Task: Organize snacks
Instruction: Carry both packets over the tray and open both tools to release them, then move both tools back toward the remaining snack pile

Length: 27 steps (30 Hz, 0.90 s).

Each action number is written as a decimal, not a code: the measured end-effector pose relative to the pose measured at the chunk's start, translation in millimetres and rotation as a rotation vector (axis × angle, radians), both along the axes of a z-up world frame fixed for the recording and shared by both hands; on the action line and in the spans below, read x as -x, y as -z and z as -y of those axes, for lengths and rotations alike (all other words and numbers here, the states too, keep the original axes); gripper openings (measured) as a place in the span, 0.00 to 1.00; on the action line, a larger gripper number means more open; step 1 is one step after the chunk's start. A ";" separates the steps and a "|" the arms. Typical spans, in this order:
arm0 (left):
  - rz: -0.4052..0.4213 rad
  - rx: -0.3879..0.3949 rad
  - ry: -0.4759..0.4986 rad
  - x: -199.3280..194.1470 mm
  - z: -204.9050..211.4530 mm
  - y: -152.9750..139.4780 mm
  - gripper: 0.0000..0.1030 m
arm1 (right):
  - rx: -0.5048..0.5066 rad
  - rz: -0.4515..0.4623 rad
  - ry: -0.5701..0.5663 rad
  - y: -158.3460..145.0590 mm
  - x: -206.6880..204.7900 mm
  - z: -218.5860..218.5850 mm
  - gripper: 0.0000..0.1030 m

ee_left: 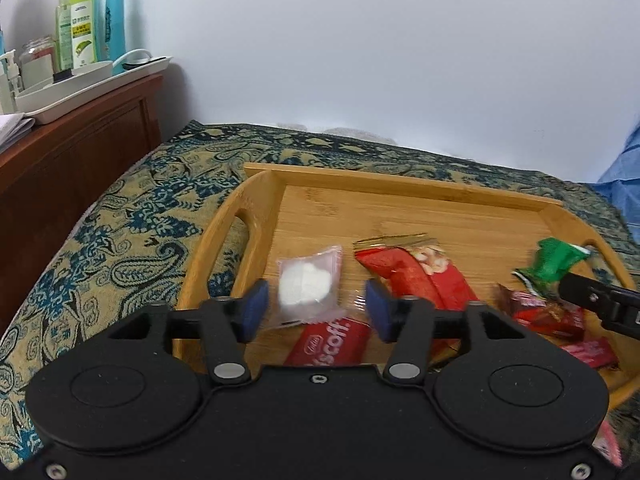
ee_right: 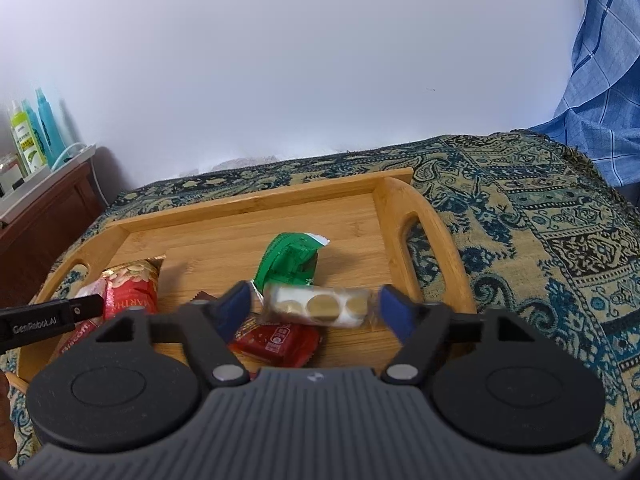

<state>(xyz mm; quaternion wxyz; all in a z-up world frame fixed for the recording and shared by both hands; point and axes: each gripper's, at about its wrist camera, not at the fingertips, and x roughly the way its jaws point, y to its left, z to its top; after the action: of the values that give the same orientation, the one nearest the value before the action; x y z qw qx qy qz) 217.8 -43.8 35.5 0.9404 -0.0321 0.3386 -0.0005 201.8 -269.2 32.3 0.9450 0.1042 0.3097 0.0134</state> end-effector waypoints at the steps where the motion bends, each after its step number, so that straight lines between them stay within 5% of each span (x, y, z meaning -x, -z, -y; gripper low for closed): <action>1: 0.003 0.005 0.011 2.5 -0.9 -1.9 0.61 | 0.001 0.008 0.002 -1.4 1.2 0.3 0.87; 10: 0.016 -0.006 0.035 31.7 -4.4 -17.2 0.89 | -0.039 0.037 0.018 -14.1 14.5 2.5 1.00; 22: 0.038 -0.109 0.076 82.2 6.7 -24.2 0.96 | -0.087 0.035 -0.005 -14.9 42.6 -16.3 1.00; 27: 0.039 -0.069 0.095 103.8 2.6 -28.0 0.98 | -0.045 0.062 -0.007 -21.5 62.9 -19.4 1.00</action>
<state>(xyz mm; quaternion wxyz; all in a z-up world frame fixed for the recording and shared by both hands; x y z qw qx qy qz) 114.0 -46.4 63.4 0.9463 0.0167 0.3210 -0.0342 138.8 -249.8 53.8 0.9515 0.1240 0.2803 0.0267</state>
